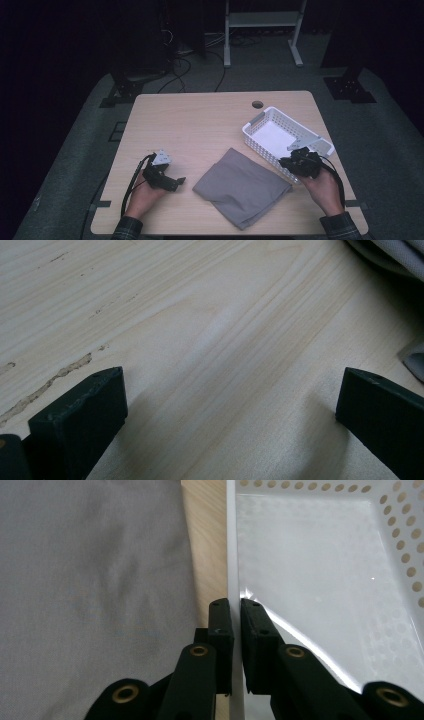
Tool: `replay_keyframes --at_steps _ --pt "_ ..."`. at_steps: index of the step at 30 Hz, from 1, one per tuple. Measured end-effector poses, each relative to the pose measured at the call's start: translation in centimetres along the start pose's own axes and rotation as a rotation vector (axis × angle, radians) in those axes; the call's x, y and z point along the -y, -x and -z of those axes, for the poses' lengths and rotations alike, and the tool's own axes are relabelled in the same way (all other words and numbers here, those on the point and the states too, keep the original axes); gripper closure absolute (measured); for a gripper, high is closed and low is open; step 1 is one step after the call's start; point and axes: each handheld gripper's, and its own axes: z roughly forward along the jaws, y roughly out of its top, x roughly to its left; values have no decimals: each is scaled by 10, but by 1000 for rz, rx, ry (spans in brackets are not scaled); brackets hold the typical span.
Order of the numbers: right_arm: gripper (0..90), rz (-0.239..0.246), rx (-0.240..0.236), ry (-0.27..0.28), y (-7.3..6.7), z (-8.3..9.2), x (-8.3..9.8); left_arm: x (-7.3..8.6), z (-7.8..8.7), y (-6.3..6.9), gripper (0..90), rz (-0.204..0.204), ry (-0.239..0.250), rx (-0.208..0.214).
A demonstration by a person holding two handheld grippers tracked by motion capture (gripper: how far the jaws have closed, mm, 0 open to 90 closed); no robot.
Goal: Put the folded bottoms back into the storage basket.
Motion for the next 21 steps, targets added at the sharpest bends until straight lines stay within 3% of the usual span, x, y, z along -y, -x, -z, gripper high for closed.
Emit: replay_keyframes --at_steps 6,7,12,21 --pt "599 -22 9 65 -2 11 -4 0 0 0 0 -2 0 0" --pt "599 -22 9 65 -2 11 -4 0 0 0 0 -2 0 0" --pt "455 -8 0 97 -15 15 -12 0 0 0 0 -1 -2 1" --pt "280 10 -56 80 -35 4 -20 0 0 0 0 -3 -3 1"
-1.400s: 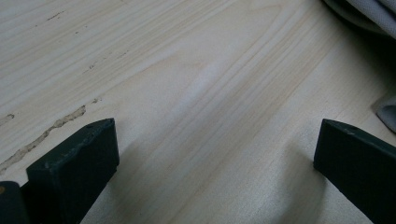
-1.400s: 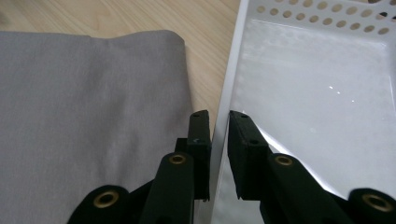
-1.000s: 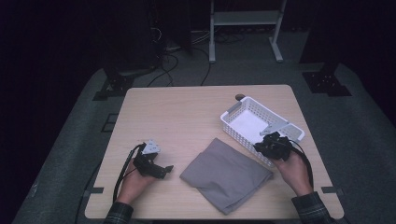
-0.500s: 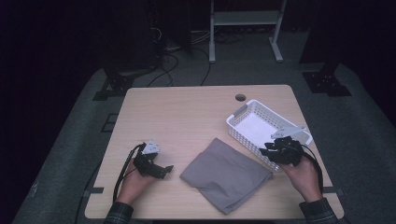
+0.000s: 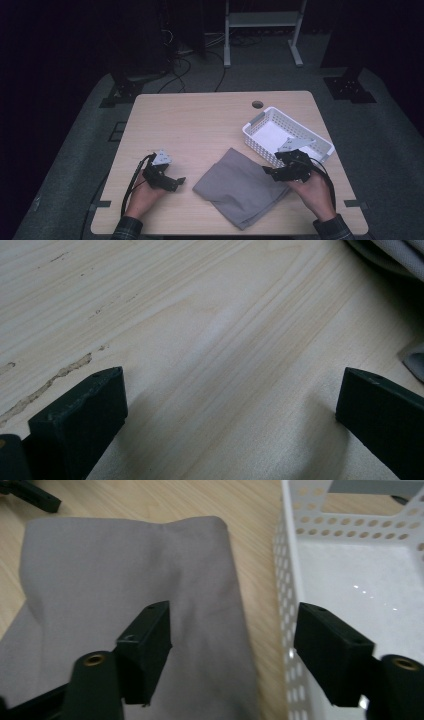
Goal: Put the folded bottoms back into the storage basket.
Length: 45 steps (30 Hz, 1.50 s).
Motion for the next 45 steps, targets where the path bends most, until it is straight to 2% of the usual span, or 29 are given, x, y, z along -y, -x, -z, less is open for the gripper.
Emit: replay_keyframes --at_steps 4,7,9,10,12,14,18,27,34,45 --pt "200 19 -2 3 -9 -5 -3 0 0 0 0 0 -2 0" --pt "135 14 -14 4 -15 -10 -4 0 0 0 0 0 0 0" --pt "127 14 -14 5 -16 -10 -4 0 0 0 0 4 3 0" --pt "118 12 -38 11 -18 -13 -4 0 0 0 0 4 3 0" --pt "92 18 -48 14 -19 -15 -4 0 0 0 0 3 3 0" --pt "9 26 -58 1 -25 -21 -4 0 0 0 0 3 3 0" --pt "0 43 -73 -14 -32 -28 -4 0 0 0 0 3 1 0" --pt "0 65 -123 -2 -44 -38 -5 0 0 0 0 4 3 0" --pt "0 88 -155 -16 -58 -56 -4 0 0 0 0 3 3 0" --pt "0 107 -185 -45 -69 -81 3 0 0 0 0 2 3 0"
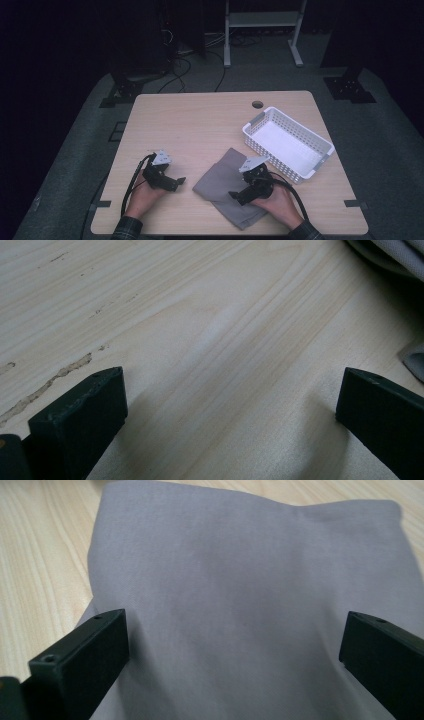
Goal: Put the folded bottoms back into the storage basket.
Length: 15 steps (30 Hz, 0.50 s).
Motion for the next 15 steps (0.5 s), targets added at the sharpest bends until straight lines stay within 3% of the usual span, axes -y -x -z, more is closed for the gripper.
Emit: replay_keyframes --at_steps 6,15 --pt "0 31 2 -30 -4 -11 2 0 0 0 0 1 0 0" --pt "0 87 75 -69 -12 -21 7 0 0 0 0 0 -2 -1"
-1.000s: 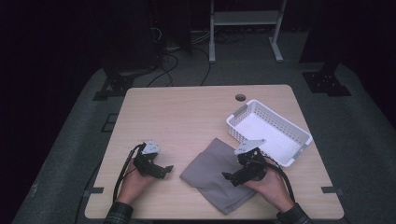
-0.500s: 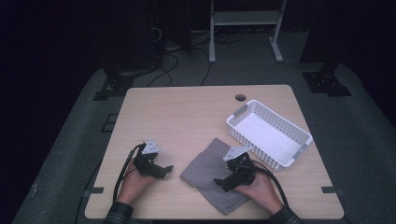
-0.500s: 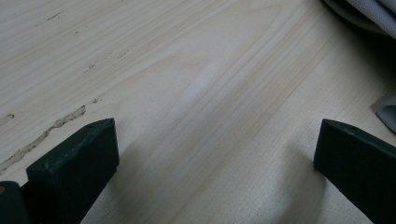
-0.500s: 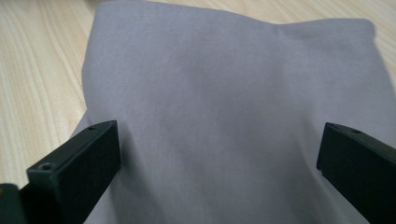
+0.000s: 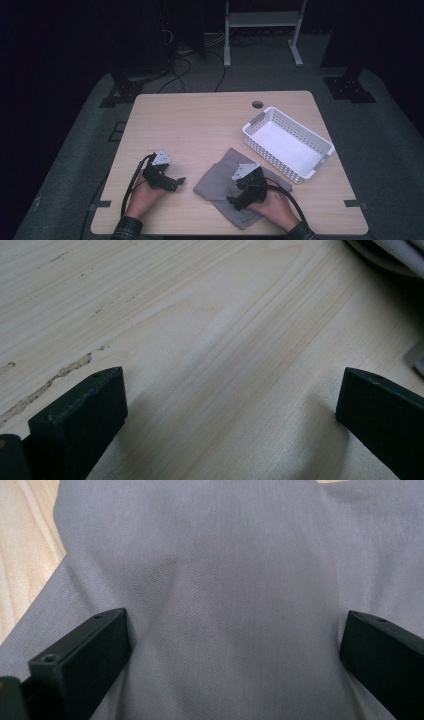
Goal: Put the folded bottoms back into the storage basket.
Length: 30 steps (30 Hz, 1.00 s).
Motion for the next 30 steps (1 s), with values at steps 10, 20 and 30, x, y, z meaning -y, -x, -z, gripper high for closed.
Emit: replay_keyframes --at_steps 10,20,30 --pt "36 -10 -10 -17 1 0 -1 0 0 0 0 -1 1 0" --pt "453 -28 51 -4 6 11 0 0 0 0 0 0 1 1" --pt "638 -25 82 -14 7 13 -2 0 0 0 0 -2 1 2"
